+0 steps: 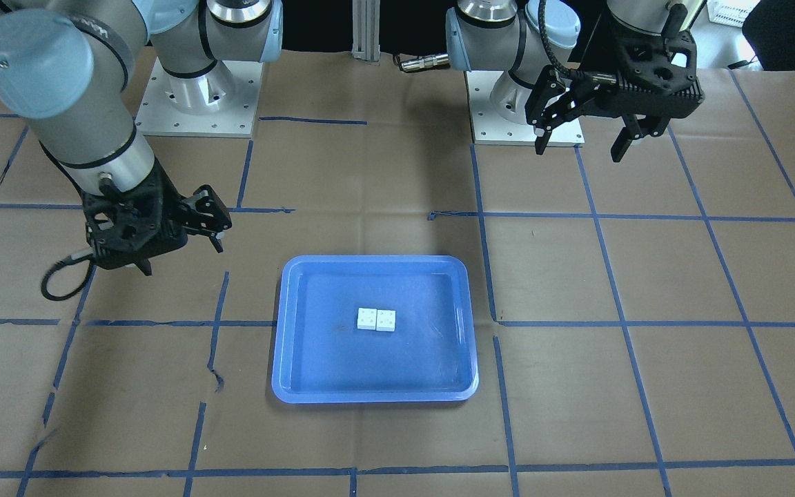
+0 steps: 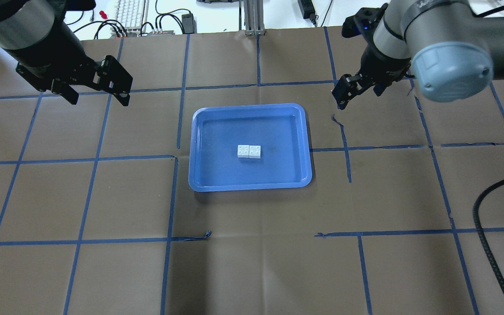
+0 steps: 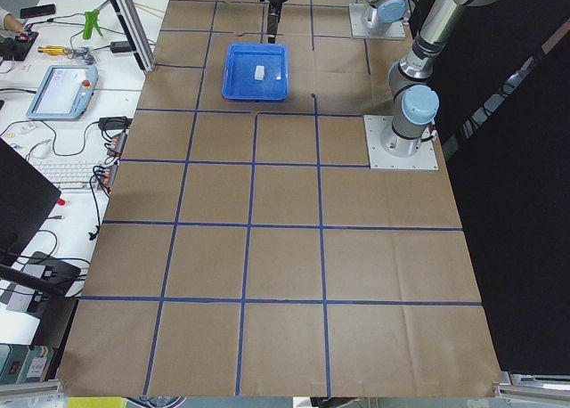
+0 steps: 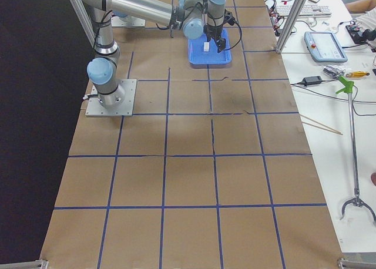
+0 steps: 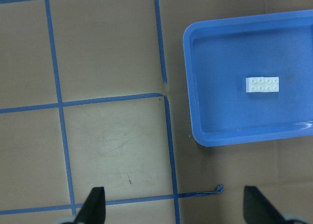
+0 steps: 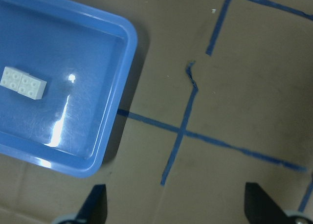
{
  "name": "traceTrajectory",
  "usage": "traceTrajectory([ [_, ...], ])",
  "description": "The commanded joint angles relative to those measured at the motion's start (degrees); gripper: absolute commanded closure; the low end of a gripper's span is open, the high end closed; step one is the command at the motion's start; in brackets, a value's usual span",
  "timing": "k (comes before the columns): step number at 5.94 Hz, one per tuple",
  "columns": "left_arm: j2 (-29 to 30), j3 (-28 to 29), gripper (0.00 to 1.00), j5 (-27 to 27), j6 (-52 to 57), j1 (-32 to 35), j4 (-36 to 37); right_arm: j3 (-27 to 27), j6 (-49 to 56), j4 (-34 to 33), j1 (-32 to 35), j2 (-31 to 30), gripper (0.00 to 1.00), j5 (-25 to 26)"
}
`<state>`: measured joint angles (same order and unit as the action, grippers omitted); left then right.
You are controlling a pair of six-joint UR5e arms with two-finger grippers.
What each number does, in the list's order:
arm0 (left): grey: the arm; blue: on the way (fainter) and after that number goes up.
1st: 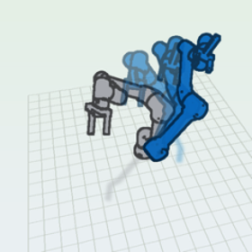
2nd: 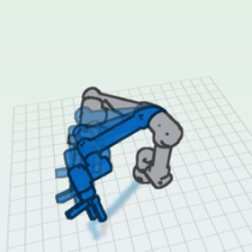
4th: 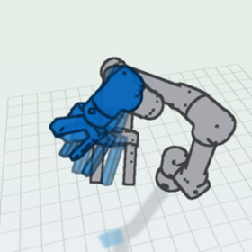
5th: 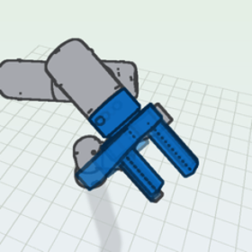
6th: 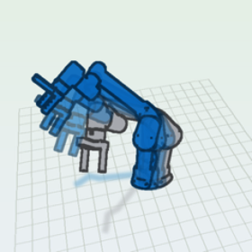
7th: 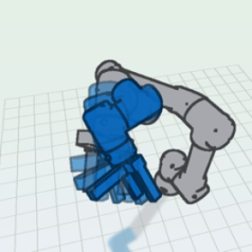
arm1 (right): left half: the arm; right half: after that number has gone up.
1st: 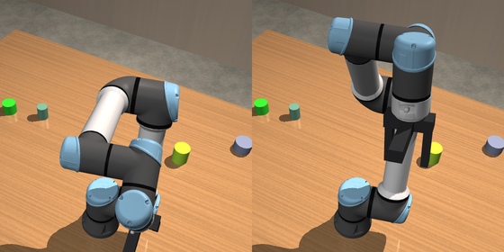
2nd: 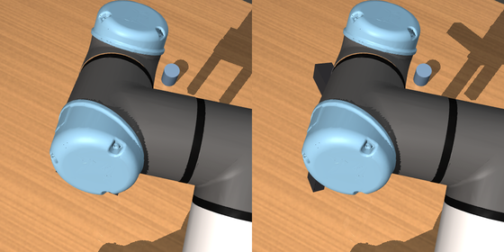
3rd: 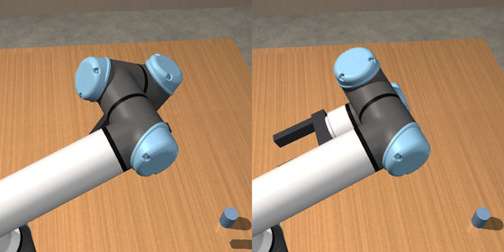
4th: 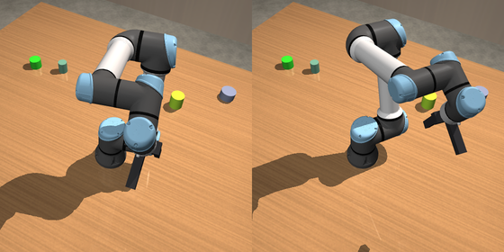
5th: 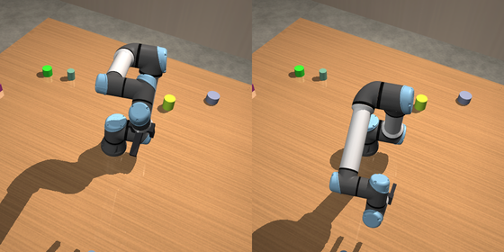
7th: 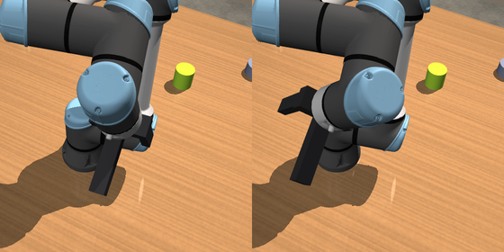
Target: Assemble white blocks and place on blue tray
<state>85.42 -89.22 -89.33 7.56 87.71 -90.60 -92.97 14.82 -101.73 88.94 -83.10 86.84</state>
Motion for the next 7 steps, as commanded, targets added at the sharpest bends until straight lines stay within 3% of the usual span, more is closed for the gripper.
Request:
traceTrajectory([
  [1,-0.08,0.1,0.01,-0.23,0.0,0.01,-0.11,6.98,-18.34,13.34,0.44,-2.15,0.0,2.71],
  [2,-0.17,0.1,0.01,0.03,0.0,0.09,-0.11,9.8,-20.78,17.83,1.49,-2.33,0.0,2.64],
  [7,-0.08,0.18,0.01,0.29,-0.18,0.09,0.07,9.47,-20.45,18.23,1.41,-1.72,0.0,2.72],
])
